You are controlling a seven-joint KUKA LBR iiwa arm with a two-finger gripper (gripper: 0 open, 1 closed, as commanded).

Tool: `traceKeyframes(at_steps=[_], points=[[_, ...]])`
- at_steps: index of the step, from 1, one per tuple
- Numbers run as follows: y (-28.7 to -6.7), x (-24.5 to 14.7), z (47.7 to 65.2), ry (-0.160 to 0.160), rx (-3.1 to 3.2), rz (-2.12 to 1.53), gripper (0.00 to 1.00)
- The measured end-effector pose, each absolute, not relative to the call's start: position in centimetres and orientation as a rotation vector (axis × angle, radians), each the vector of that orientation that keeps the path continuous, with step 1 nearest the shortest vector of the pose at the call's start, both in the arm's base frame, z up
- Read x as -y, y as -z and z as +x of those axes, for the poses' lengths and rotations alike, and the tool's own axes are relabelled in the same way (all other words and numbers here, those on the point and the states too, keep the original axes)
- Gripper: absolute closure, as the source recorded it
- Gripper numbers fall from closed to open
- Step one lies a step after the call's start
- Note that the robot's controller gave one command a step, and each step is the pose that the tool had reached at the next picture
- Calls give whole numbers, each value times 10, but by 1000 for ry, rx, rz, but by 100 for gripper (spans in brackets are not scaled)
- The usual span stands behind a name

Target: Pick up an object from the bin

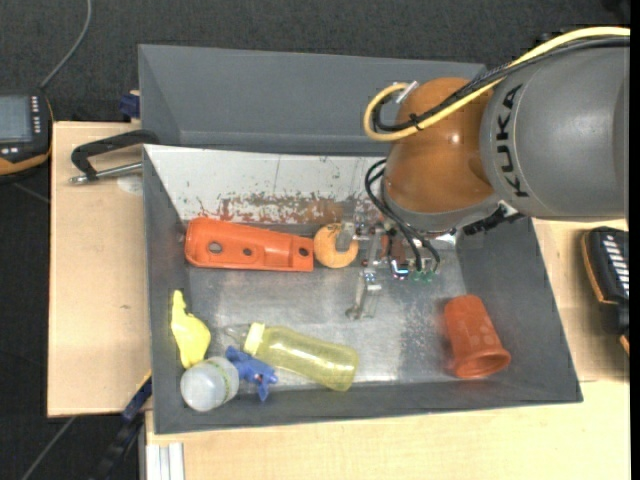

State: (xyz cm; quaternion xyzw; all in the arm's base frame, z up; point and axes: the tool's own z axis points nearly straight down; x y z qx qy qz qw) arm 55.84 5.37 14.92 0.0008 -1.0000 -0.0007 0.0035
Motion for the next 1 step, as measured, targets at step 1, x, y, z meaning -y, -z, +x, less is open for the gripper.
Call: traceKeyframes(at_steps=[1], points=[[-154,-53,560,3,3143,1,0]])
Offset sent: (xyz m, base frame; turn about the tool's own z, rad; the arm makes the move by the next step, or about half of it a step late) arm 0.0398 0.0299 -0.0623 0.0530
